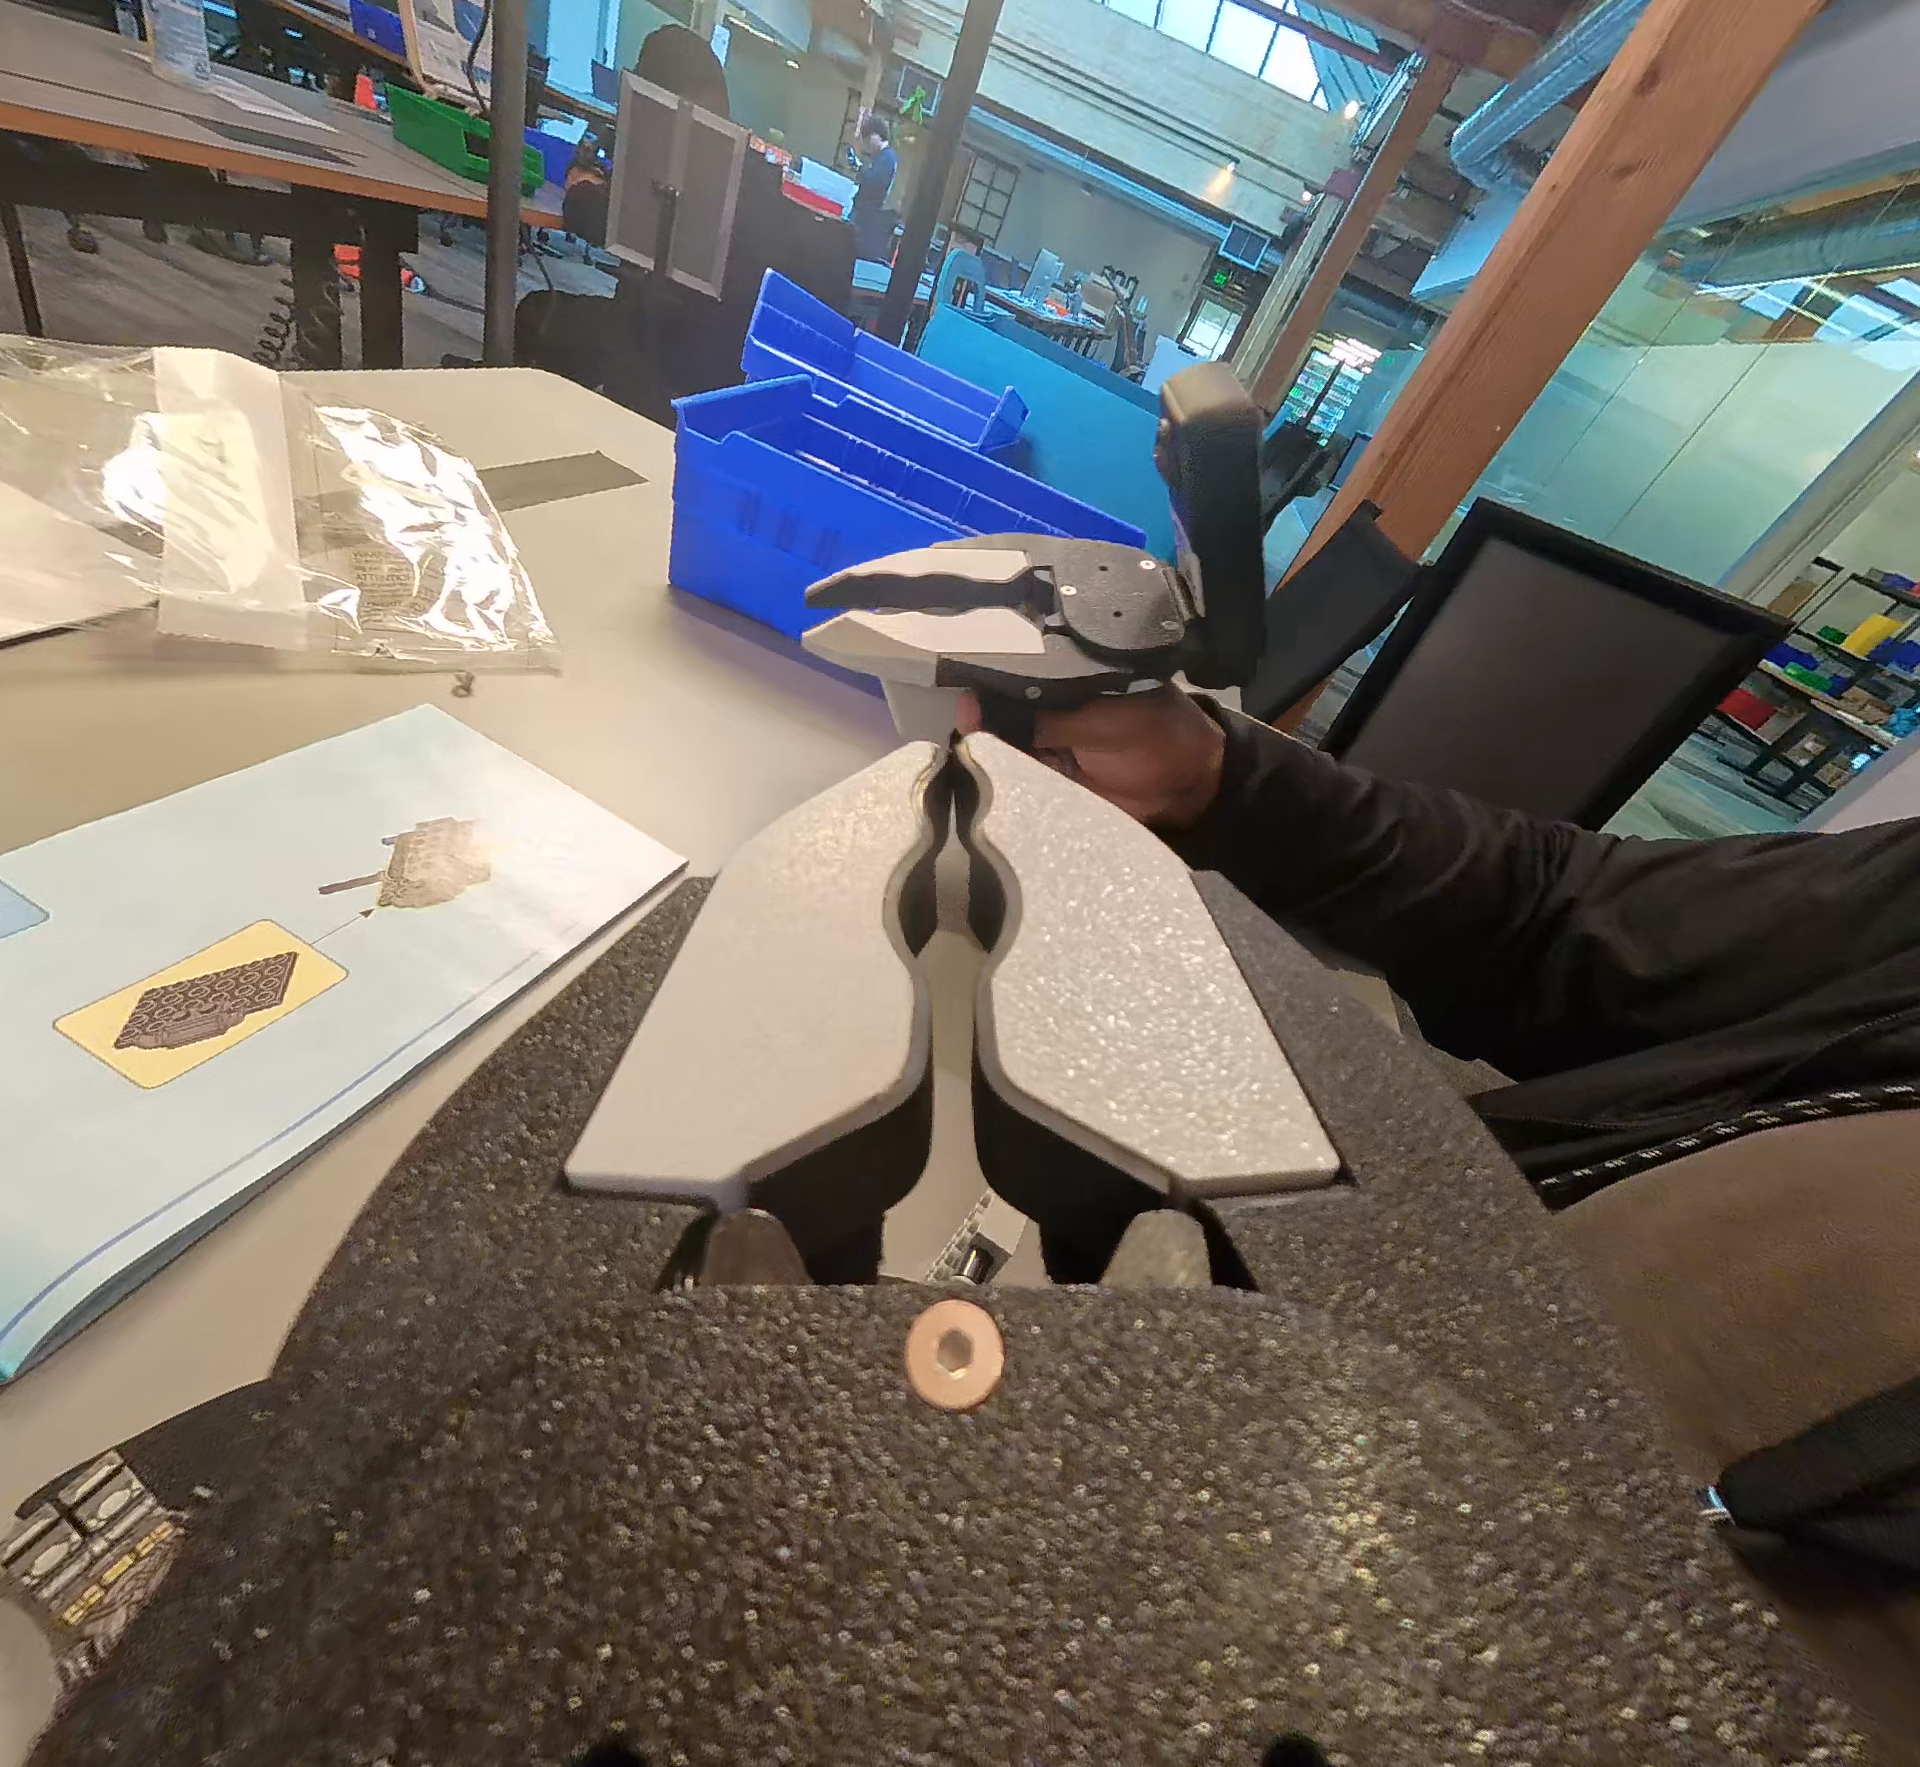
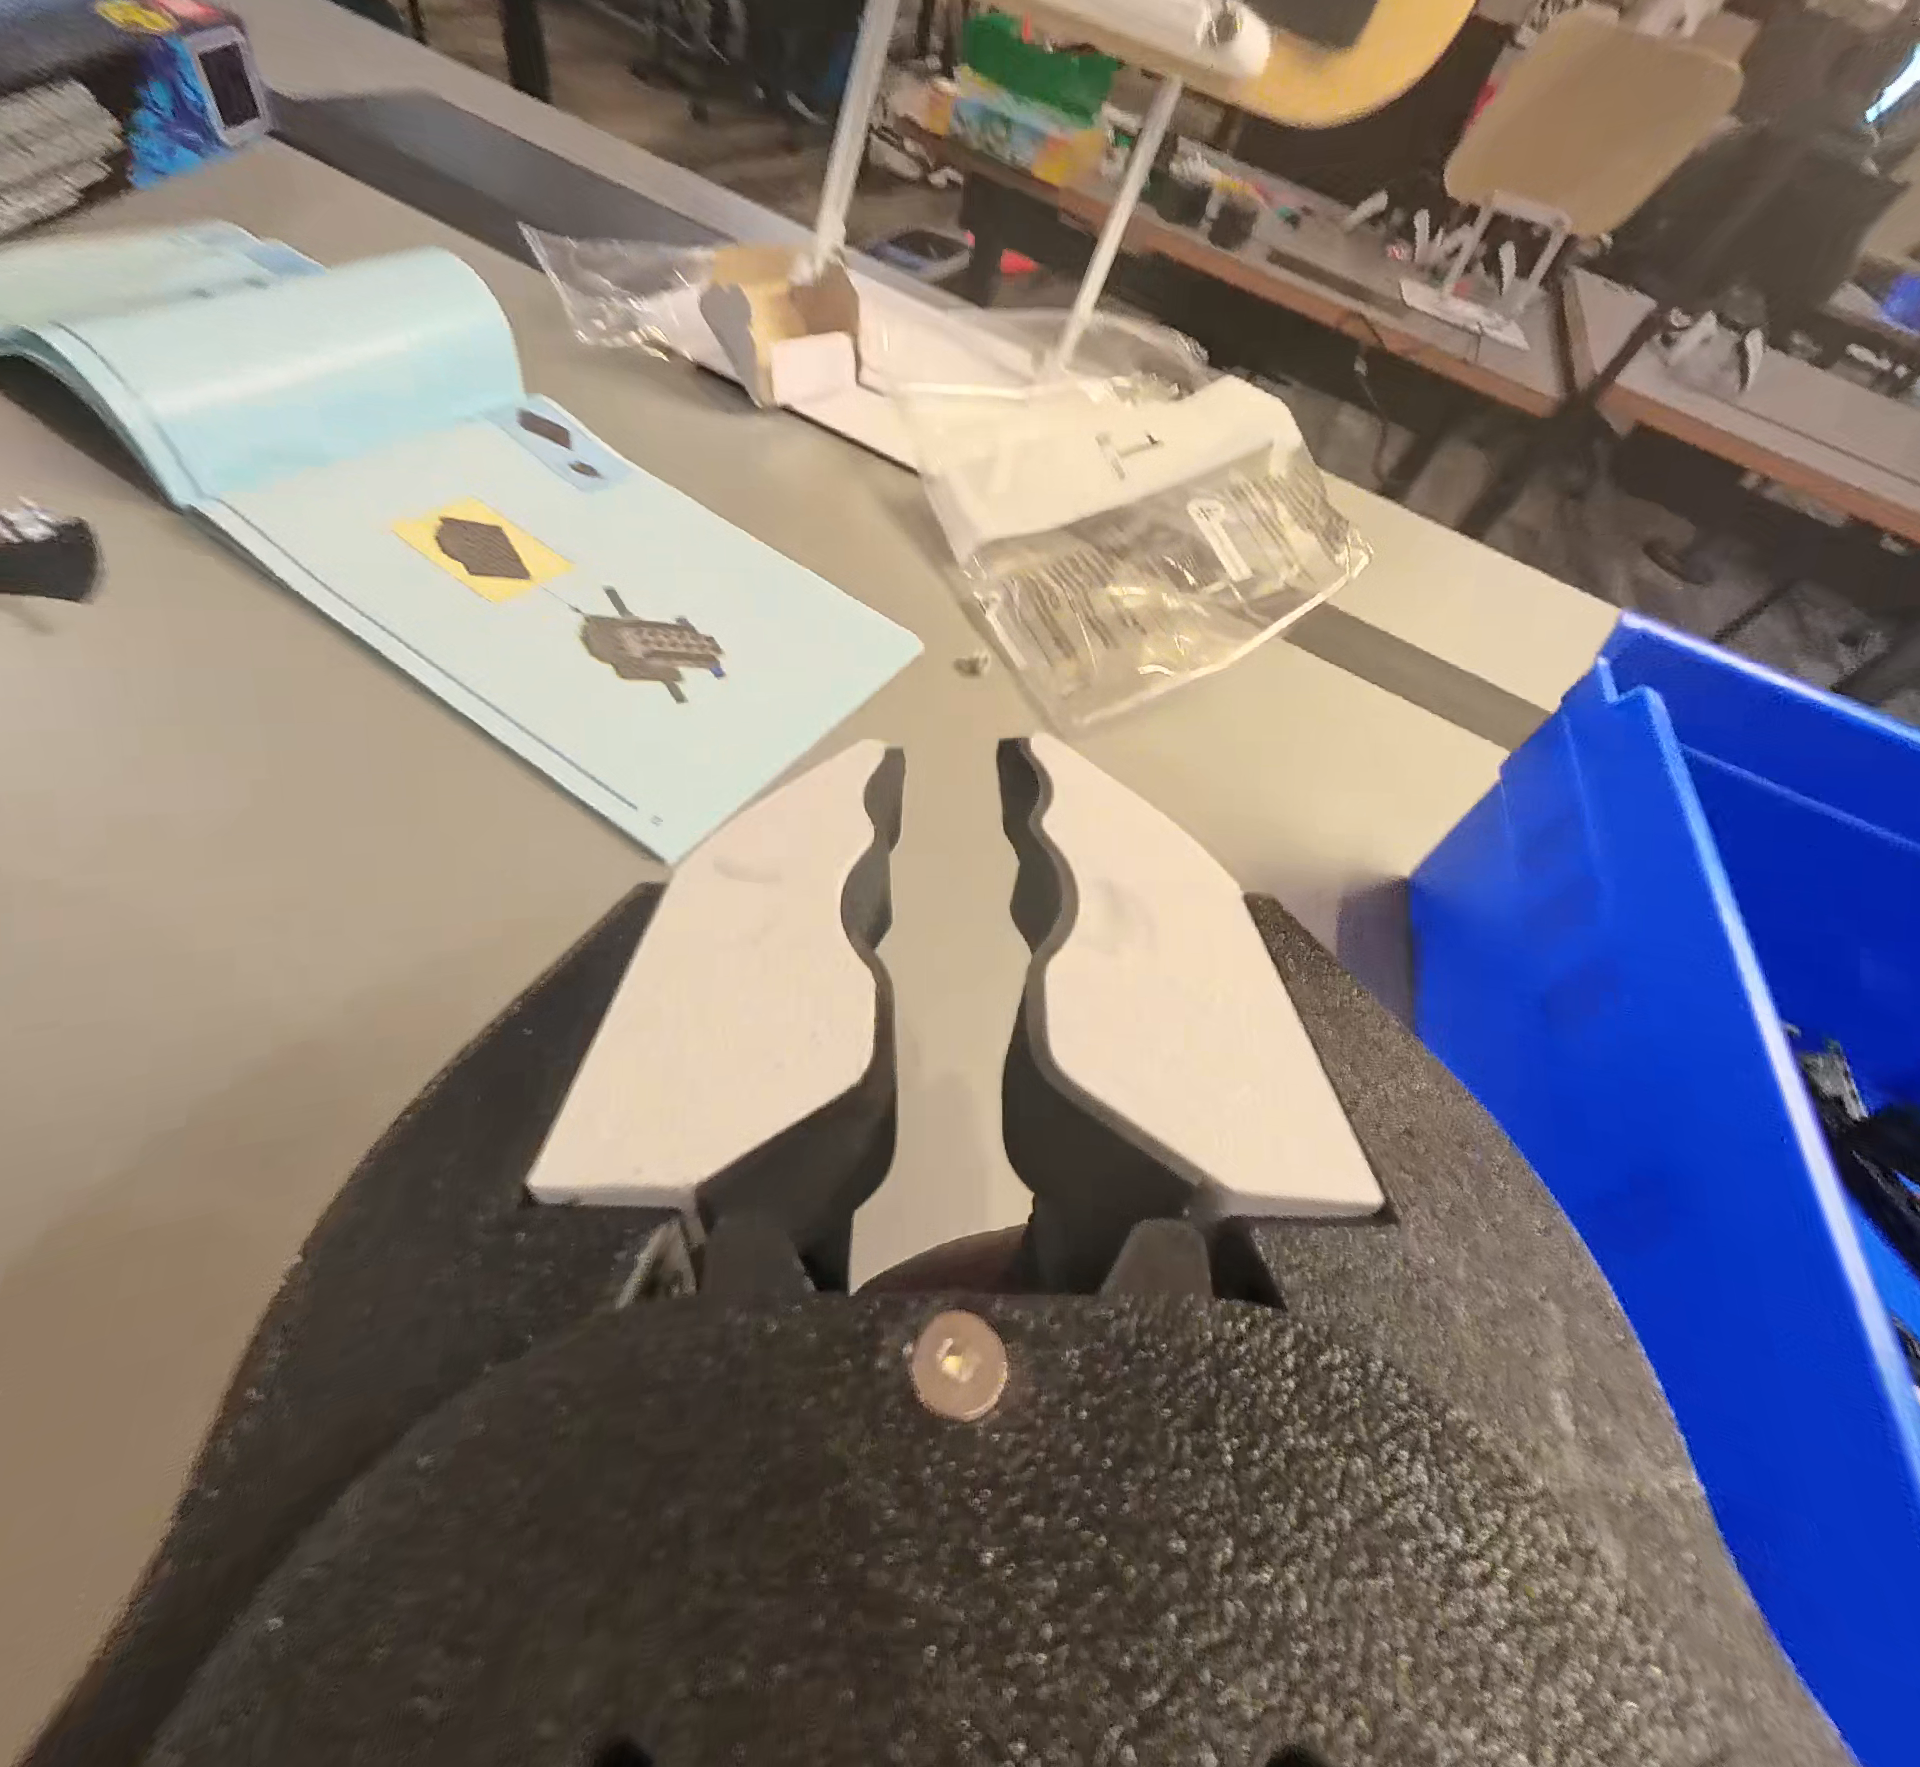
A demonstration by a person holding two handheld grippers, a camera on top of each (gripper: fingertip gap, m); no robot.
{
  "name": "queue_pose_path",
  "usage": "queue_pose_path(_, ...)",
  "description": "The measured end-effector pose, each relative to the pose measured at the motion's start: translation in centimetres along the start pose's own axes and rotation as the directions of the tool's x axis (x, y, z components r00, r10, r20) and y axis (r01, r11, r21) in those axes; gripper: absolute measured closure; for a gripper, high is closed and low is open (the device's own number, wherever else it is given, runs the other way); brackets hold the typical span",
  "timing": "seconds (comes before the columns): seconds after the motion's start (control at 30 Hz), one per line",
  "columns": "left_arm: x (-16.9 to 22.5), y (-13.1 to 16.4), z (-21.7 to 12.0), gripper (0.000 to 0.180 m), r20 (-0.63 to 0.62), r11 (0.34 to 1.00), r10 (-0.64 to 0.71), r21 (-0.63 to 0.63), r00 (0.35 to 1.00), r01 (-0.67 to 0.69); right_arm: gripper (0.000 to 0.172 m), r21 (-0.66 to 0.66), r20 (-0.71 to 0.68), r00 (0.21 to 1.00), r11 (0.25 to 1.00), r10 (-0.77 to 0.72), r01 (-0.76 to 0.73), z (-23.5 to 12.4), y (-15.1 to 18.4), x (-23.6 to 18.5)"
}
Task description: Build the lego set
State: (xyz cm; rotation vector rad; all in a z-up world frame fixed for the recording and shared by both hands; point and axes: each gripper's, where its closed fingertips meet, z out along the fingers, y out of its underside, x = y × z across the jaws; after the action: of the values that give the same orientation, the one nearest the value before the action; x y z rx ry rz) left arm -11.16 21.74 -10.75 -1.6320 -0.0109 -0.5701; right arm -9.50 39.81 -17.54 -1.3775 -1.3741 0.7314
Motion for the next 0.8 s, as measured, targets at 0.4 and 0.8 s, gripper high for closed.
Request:
queue_pose_path(0.4, -1.0, 0.7, 0.1, 0.18, 0.053, 0.999, 0.008, -0.044, 0.999, -0.005, 0.152, -0.189, 0.079, 0.992, 0.976, -0.098, 0.112, 3.4, 1.7, -1.4)
queue_pose_path(0.8, -1.4, 0.2, -0.8, 0.18, 0.065, 0.999, 0.029, -0.043, 0.997, -0.026, 0.154, -0.5, 0.132, 0.982, 0.864, 0.135, -0.052, 11.4, 5.0, -0.2)
